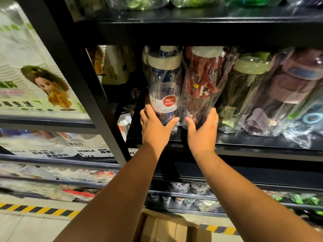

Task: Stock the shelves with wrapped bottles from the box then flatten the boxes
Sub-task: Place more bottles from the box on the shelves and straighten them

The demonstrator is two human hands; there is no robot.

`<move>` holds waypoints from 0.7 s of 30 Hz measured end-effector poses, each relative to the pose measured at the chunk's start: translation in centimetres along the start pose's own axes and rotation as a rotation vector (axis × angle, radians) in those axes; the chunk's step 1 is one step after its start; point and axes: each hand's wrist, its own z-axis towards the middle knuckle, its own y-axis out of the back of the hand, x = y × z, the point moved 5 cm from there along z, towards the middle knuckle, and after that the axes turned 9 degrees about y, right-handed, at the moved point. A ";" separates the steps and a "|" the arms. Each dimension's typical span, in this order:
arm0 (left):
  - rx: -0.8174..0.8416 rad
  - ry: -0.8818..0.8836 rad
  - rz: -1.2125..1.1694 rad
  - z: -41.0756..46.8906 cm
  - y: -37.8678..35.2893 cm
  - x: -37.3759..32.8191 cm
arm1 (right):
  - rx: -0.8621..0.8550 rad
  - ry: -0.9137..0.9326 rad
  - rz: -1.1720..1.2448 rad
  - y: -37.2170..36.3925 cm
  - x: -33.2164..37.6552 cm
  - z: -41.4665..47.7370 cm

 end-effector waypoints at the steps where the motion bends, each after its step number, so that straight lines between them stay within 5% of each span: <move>1: 0.002 0.001 -0.005 0.0 0.0 0.1 | -0.001 0.001 -0.001 0.0 0.1 0.0; 10: 0.088 -0.105 0.101 -3.7 1.1 1.8 | 0.048 0.041 -0.064 1.4 0.4 -2.6; 15: 0.099 -0.408 0.372 -9.3 0.6 5.3 | 0.222 0.226 -0.594 2.2 -2.4 -9.1; 21: 0.238 -0.631 0.498 -15.1 -1.8 7.6 | 0.334 0.030 -0.914 7.1 -7.6 -16.6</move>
